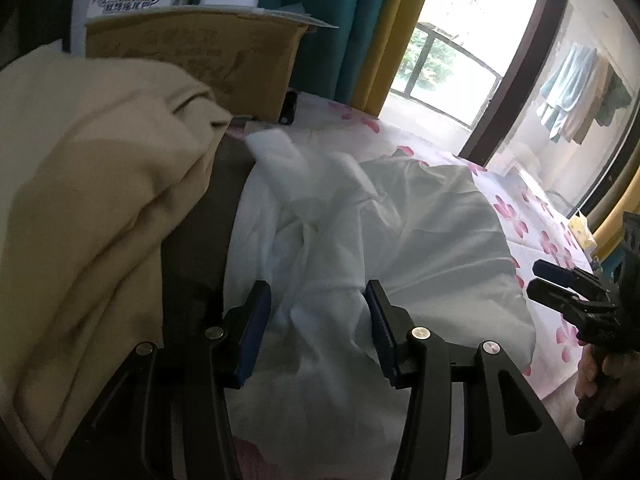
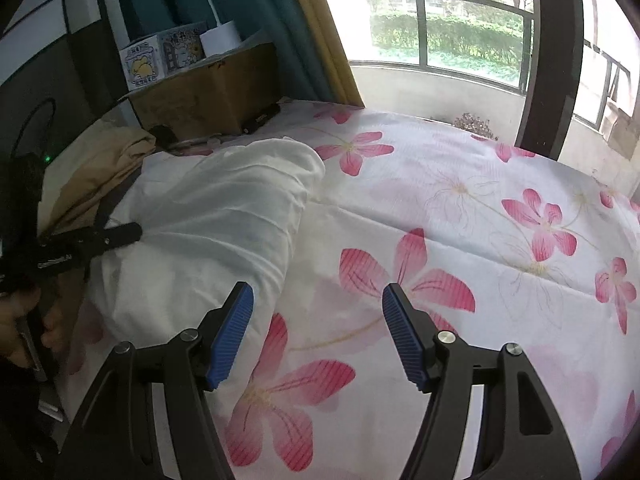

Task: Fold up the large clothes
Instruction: 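Open both grippers and release the folded bundle beside the beige cloth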

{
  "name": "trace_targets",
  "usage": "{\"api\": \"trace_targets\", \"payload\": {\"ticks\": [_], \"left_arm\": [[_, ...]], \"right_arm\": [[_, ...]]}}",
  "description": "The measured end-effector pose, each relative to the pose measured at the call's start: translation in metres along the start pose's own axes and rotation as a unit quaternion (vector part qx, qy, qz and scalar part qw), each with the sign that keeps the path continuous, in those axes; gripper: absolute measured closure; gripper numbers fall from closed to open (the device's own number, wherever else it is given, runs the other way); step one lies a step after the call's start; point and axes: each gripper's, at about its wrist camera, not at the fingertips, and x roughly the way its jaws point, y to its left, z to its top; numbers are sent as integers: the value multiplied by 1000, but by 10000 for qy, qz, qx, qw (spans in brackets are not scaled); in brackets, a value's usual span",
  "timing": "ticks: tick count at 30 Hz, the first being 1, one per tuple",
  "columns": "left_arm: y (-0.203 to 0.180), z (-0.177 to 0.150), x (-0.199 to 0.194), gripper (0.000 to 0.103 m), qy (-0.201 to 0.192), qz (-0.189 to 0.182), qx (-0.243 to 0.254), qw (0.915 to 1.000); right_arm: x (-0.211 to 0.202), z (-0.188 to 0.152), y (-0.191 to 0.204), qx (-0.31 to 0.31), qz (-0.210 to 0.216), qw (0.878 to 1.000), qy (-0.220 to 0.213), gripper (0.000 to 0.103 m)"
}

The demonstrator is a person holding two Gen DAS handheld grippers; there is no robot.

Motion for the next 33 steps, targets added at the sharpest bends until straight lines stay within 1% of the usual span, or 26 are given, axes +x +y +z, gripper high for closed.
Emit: {"api": "trace_targets", "payload": {"ticks": [5, 10, 16, 19, 22, 24, 30, 33], "left_arm": [[-4, -5, -9, 52, -31, 148, -21, 9999], [-10, -12, -28, 52, -364, 294, -119, 9988], [-17, -20, -43, 52, -498, 501, -138, 9974], [-25, -24, -51, 52, -624, 604, -95, 9962], [-37, -29, -60, 52, -730, 588, 28, 9956], [-48, -32, -64, 52, -729, 511, 166, 9959], [-81, -46, -61, 52, -557, 58, 433, 9975], [-97, -53, -59, 52, -508, -107, 506, 9974]], "right_arm": [[-6, -9, 1, 14, 54, 10000, 1, 36], [-13, -19, 1, 12, 86, 10000, 20, 36], [-24, -32, -4, 72, 41, 10000, 33, 36], [-31, -38, -7, 96, 12, 10000, 20, 36], [-40, -46, -11, 137, -49, 9999, 2, 36], [-47, -52, -16, 191, -100, 9998, -22, 36], [-69, -68, -31, 400, -267, 9988, -130, 36], [-79, -77, -39, 496, -380, 9979, -165, 36]]}}
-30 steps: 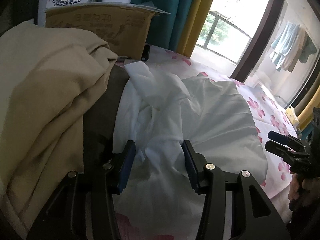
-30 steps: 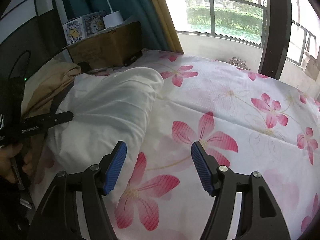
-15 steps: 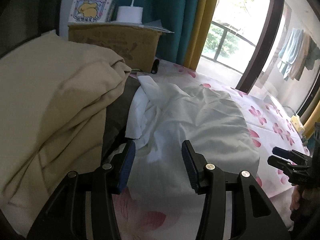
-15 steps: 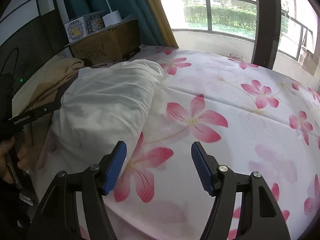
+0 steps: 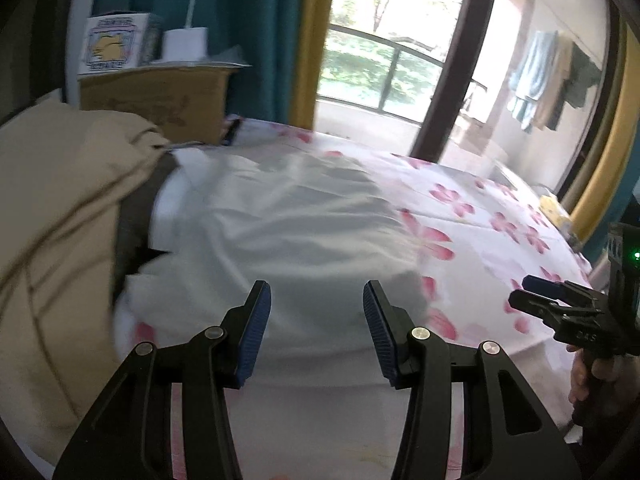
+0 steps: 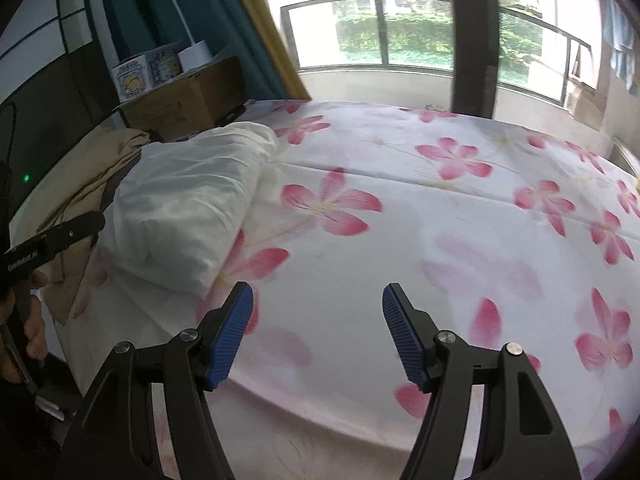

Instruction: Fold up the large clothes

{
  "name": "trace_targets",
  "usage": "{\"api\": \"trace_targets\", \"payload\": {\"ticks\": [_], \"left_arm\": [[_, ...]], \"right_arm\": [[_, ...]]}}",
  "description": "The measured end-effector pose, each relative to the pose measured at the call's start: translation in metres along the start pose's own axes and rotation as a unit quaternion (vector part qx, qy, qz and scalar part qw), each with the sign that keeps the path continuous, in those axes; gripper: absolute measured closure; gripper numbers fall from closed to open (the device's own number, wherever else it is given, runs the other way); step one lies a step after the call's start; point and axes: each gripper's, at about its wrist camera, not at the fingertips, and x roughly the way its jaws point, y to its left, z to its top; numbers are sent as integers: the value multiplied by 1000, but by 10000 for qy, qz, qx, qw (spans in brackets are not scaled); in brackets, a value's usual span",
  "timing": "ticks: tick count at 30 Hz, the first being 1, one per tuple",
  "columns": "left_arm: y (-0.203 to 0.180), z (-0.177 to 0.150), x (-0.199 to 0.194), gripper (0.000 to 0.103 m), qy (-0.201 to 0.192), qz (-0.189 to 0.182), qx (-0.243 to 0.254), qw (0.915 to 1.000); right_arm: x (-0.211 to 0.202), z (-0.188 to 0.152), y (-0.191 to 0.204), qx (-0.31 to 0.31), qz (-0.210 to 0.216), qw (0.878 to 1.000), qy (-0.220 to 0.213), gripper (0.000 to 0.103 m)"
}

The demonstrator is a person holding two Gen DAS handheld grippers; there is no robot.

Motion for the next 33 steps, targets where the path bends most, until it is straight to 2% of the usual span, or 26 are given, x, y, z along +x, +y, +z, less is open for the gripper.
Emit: {"api": "trace_targets", "payload": {"ticks": [9, 11, 13, 16, 19, 24, 28, 33], "left_arm": [[-46, -4, 0, 52, -85, -96, 148, 9998], [-57, -3, -2, 52, -138, -147, 218, 9996], [-66, -3, -3, 52, -223, -141, 263, 9993], [-78, -3, -7, 39, -318, -112, 353, 9988], [-88, -1, -12, 36, -412, -158, 445, 9980], [-115, 5, -19, 25, -555, -206, 686, 9959], [-135, 9, -29, 23, -708, -319, 838, 9935], [-151, 16, -41, 23, -876, -277, 1024, 9905]], "right_arm": [[-34, -19, -33, 315, -332, 9988, -186, 35], [-42, -22, -40, 375, -399, 9982, -238, 33], [-49, -24, -47, 413, -479, 9976, -297, 24], [-62, -28, -56, 458, -570, 9965, -404, 22], [-75, -32, -65, 513, -671, 9952, -488, 22], [-92, -38, -78, 597, -841, 9928, -614, 21], [-106, -40, -84, 618, -935, 9911, -725, 21], [-127, -40, -86, 518, -1105, 9881, -935, 20]]}}
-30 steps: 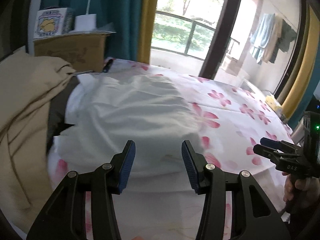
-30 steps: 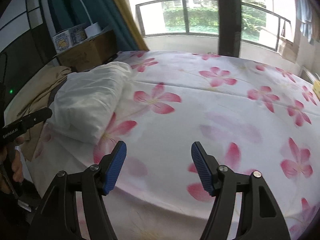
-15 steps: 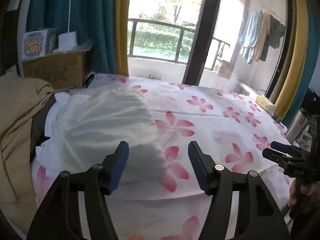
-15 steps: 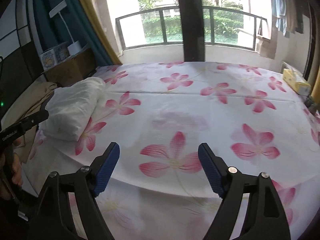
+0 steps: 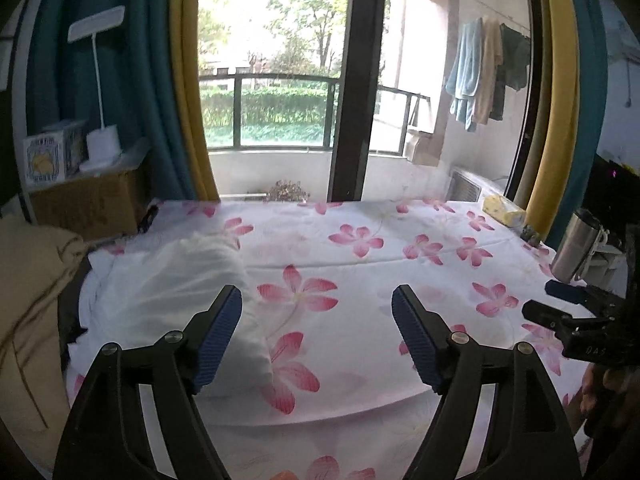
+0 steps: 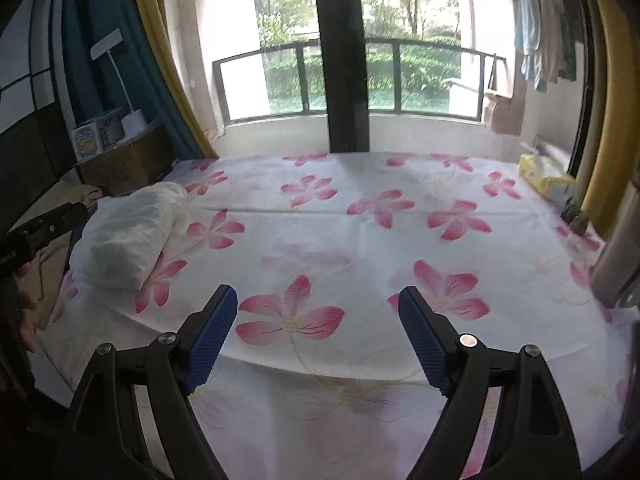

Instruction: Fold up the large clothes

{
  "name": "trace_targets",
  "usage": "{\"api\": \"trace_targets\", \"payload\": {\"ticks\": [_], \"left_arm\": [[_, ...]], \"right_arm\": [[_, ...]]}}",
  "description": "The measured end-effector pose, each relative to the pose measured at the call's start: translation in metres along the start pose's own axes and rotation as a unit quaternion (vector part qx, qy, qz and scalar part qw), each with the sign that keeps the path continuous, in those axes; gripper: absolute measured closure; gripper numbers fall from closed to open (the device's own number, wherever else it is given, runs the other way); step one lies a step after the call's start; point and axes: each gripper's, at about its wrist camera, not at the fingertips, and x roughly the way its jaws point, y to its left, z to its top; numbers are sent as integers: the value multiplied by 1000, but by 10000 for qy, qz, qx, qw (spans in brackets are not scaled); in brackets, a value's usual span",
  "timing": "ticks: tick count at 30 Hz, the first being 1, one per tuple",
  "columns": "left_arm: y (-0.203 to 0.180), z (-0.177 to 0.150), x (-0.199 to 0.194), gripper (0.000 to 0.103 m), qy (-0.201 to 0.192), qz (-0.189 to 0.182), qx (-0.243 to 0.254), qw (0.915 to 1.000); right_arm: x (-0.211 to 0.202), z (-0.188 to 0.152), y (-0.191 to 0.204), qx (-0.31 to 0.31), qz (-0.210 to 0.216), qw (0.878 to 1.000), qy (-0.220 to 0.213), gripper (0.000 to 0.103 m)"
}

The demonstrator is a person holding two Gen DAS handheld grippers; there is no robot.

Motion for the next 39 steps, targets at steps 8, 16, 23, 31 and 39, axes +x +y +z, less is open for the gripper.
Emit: {"api": "trace_targets", "payload": {"ticks": [8, 16, 23, 31, 39], "left_arm": [[-9, 16, -24, 22, -422, 38, 102, 9991], [0, 22, -57, 22, -1231, 146, -37, 9923], [4, 19, -69, 22, -1400, 360, 62, 9895], [21, 9, -60, 22, -1151, 478, -134, 9921], [23, 6, -55, 22, -1086, 432, -114, 9931]], "right_arm": [[-36, 11, -7, 1, -339, 9981, -518, 13], [-73, 26, -1, -121, -464, 9934, -1038, 8], [-93, 31, 5, -95, -499, 9877, -1478, 7], [-80, 29, 12, -159, -404, 9900, -1344, 7], [-76, 28, 14, -155, -400, 9909, -1276, 7]]}}
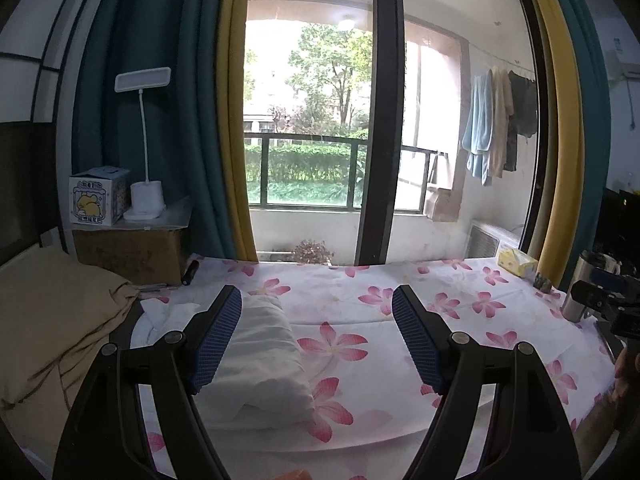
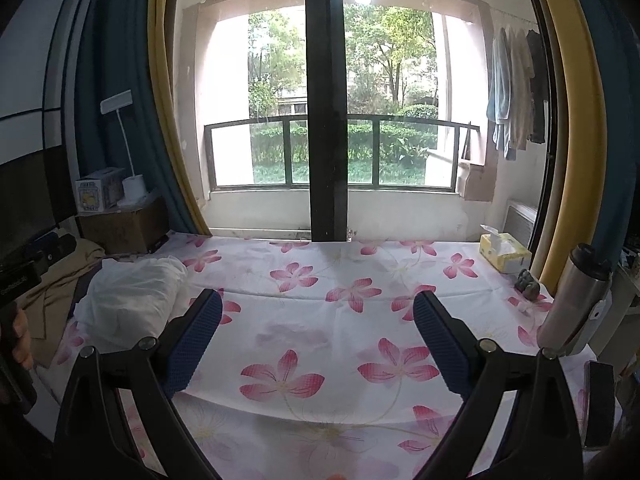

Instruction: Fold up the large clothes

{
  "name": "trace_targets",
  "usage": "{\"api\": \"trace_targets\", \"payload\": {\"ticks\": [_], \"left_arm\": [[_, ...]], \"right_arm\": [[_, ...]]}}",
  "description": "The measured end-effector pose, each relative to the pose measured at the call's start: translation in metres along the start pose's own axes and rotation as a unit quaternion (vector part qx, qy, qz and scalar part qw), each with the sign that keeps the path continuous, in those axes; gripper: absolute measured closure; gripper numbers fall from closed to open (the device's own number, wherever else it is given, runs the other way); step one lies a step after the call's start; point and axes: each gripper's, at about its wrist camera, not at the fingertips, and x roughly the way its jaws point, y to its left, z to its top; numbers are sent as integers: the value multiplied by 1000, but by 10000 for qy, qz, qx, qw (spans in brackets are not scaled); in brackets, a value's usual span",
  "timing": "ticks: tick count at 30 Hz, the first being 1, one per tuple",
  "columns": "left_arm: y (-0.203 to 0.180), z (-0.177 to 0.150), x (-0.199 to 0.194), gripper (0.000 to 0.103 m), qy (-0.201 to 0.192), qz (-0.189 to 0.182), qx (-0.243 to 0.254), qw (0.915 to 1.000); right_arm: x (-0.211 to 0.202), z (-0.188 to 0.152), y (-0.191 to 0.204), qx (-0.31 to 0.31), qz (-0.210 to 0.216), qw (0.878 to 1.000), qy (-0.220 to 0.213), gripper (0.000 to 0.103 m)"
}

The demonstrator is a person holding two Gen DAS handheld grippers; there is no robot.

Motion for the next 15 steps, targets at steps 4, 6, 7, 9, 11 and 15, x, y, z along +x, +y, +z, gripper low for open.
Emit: {"api": "trace_targets", "payload": {"ticks": [4, 6, 7, 9, 11, 15], "left_arm": [[0, -2, 4, 22, 59, -9, 38, 10000], [-1, -2, 6, 22, 76, 47, 83, 9999], [-1, -3, 7, 22, 92, 39, 75, 9999], [0, -3, 7, 22, 110, 18, 49, 9999], [1, -3, 7, 22, 113, 18, 46, 9999], [1, -3, 7, 22, 115, 5, 40, 9999]], "right_arm": [[2, -1, 0, 10, -31, 10000, 36, 7], [3, -1, -1, 16, -46, 10000, 47, 7], [3, -1, -1, 18, -51, 10000, 51, 7], [3, -1, -1, 20, -60, 10000, 61, 7], [4, -1, -1, 17, -62, 10000, 74, 7], [4, -1, -2, 18, -72, 9999, 75, 7]]}}
